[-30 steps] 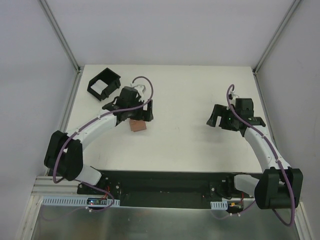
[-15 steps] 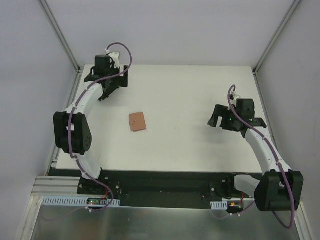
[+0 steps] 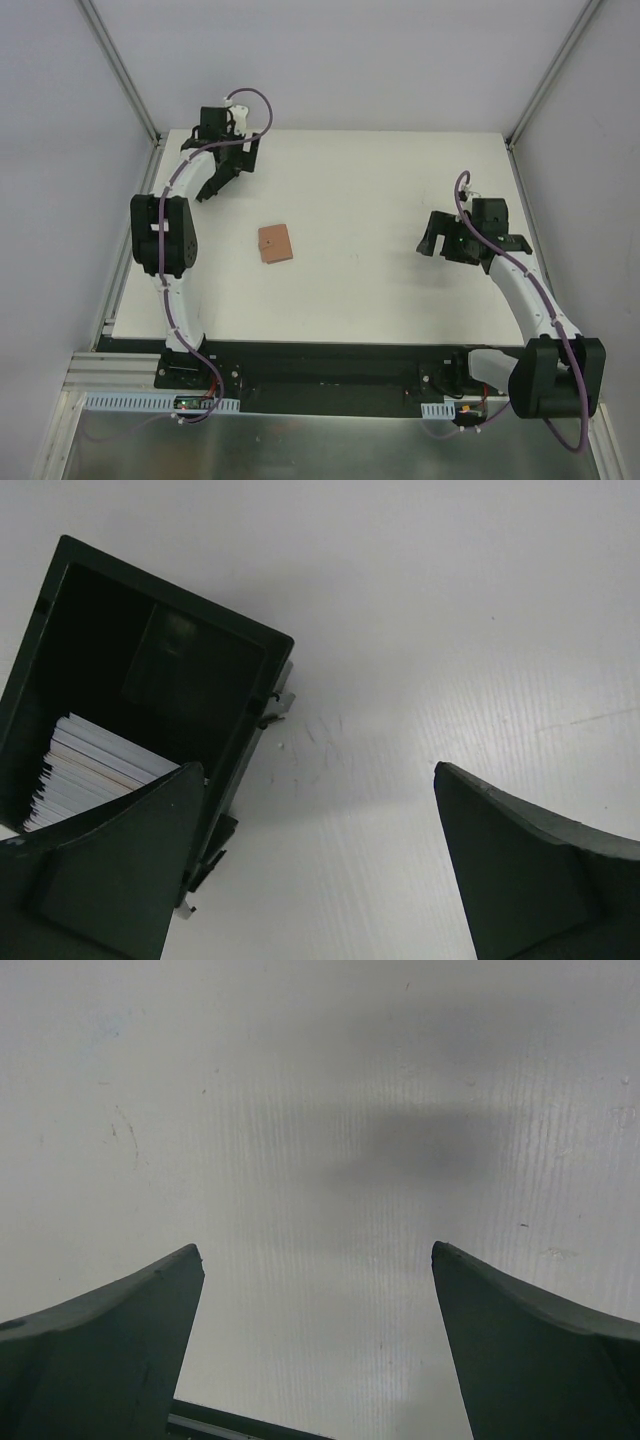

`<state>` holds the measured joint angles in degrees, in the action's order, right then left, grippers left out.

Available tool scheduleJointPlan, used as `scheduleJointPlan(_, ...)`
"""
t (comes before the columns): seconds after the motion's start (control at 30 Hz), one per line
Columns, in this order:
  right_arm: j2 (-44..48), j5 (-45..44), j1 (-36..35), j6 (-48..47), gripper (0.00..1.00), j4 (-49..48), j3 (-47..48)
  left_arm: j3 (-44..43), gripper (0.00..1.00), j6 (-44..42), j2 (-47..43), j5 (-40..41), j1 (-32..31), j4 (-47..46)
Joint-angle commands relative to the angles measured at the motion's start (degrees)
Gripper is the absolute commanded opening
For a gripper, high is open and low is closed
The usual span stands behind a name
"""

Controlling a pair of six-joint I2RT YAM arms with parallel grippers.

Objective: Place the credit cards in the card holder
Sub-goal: Move the card holder to the center of the board, then move the storage box to the center of the board.

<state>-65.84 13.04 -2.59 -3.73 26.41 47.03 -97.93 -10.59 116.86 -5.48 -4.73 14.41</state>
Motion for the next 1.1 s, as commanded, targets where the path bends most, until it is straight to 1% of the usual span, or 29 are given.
scheduleJointPlan(0.0, -1.13, 0.06, 0.39, -0.41, 0.99, 0.66, 1.58, -4.98, 0.97, -4.08, 2.05, 1.16, 0.86, 0.0)
scheduleJointPlan(0.1, -1.04, -0.47, 0.39, -0.49, 0.99, 0.74, 1.49, -7.09, 0.98, -5.49, 3.55, 0.38, 1.83, 0.17)
scheduleJointPlan(0.33, -2.18, 0.15, 0.48, -0.23, 1.0, 0.83, 2.02, -7.71, 0.98, -5.67, 4.6, -4.98, 2.8, 0.35)
scheduleJointPlan(0.43, -2.62, -0.12, 0.57, -0.31, 0.99, 0.83, 2.02, -7.63, 0.98, -4.88, 5.13, -4.11, 3.06, 0.61)
scheduleJointPlan(0.57, -2.62, -0.21, 0.48, -0.32, 0.99, 0.83, 2.1, -7.28, 0.99, -4.53, 6.1, -4.89, 3.59, 1.23)
scheduleJointPlan(0.77, -3.06, 0.06, 0.48, -0.49, 0.99, 0.74, 2.11, -6.57, 0.97, -2.95, 7.24, -5.07, 3.5, 1.49)
scheduleJointPlan(1.07, -3.85, 0.41, 0.57, -0.14, 1.0, 0.74, 2.54, -4.29, 0.93, -3.21, 5.14, -12.09, 3.5, 1.93)
